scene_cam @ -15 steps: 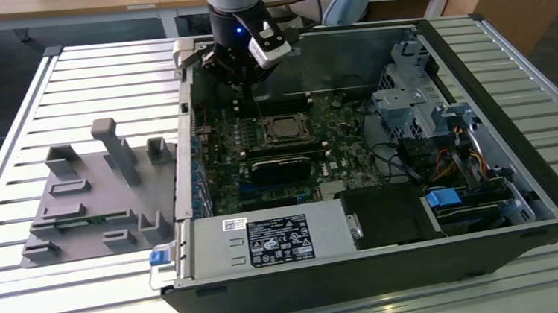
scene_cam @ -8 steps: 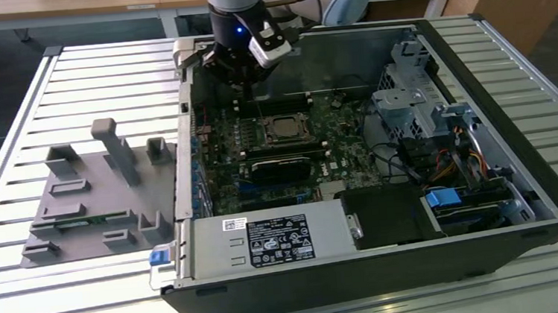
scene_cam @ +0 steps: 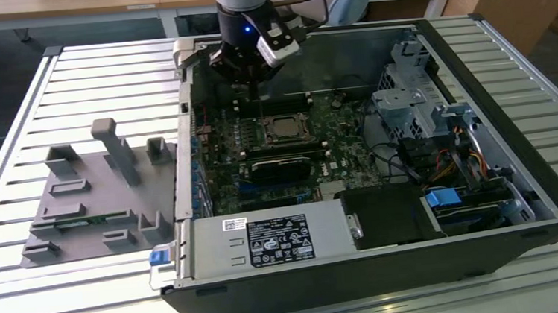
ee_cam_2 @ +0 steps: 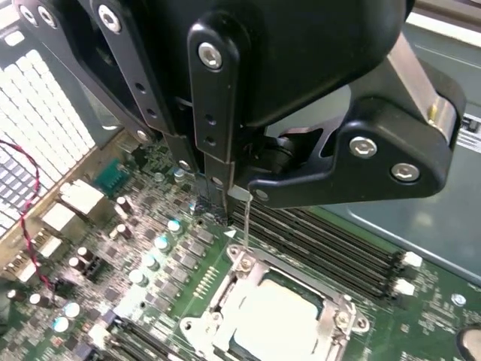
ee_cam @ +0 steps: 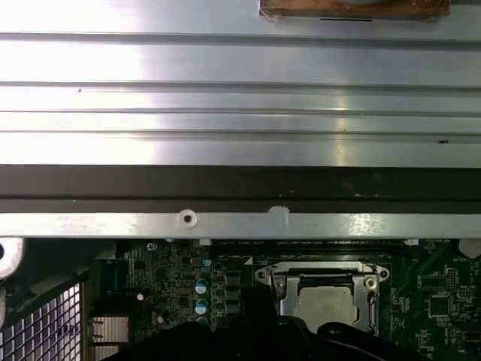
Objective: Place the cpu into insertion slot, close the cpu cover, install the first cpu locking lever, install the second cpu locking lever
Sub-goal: 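Install the first cpu locking lever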
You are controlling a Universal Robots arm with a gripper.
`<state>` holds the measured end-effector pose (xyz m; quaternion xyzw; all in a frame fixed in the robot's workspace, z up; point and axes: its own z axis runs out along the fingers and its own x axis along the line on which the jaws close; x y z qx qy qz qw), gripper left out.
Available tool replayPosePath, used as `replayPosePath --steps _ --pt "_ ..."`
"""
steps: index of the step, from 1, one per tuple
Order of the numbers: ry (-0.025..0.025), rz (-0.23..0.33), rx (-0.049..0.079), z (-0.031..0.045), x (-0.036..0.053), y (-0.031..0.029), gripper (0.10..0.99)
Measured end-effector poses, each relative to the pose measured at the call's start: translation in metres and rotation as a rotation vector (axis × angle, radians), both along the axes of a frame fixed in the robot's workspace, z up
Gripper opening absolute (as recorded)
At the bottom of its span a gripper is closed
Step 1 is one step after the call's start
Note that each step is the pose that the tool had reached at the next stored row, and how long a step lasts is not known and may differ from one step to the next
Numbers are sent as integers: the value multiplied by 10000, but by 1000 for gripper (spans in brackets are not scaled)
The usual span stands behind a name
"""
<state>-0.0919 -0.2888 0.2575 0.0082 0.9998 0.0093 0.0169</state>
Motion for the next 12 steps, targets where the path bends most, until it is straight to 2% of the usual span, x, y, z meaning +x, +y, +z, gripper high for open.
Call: replayPosePath --steps 10,12 --pt "83 0 1 -28 292 5 106" --pt "89 -8 2 -31 317 5 106"
